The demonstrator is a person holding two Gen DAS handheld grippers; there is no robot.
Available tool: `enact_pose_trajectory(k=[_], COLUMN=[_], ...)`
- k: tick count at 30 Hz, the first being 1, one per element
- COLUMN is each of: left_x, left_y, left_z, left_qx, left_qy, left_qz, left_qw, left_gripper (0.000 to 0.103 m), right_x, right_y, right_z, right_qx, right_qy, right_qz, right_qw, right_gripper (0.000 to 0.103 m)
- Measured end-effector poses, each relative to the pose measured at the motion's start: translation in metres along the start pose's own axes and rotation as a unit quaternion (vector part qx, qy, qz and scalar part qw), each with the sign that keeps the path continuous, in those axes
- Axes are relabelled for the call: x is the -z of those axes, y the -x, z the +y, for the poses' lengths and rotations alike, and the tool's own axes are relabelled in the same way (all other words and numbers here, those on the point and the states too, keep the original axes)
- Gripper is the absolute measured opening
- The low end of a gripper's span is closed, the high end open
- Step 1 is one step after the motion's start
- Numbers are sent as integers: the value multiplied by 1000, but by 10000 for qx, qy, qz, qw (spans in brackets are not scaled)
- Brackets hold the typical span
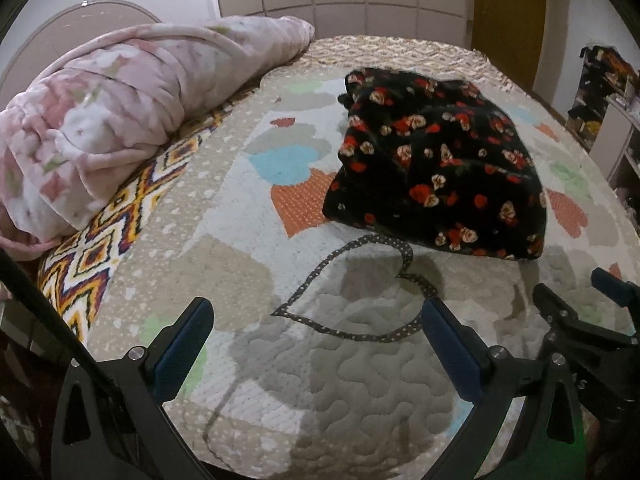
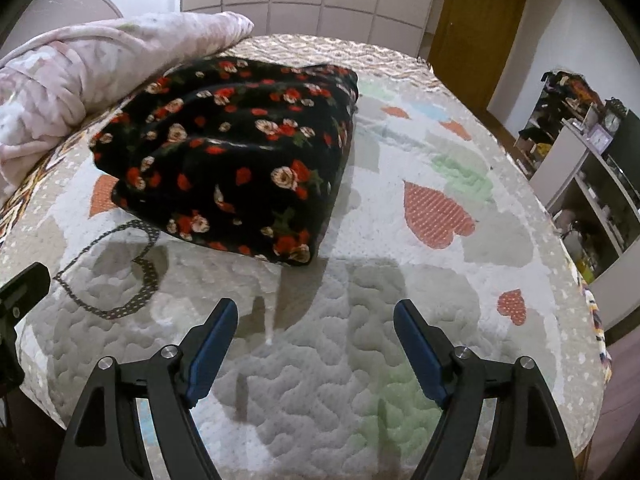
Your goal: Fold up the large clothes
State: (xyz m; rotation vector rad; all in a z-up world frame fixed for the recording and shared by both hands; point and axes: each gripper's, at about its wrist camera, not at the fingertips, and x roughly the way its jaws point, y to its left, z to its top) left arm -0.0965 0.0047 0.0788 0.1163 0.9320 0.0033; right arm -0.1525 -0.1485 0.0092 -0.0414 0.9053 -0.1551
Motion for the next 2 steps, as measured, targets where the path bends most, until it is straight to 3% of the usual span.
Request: enact_pose_trajectory(k=[2], left_x=[0], left_y=[-8], left_z=[-5], left_qx=[-36], left_qy=[-34], left_qz=[110], left_qw=[9999], left_gripper=[103], right_x=[-1], right_y=[-3], right_z=[-2], right_qx=[-9], right_qy=[23], right_qz=[57], right_qw=[10000], right_gripper=[84])
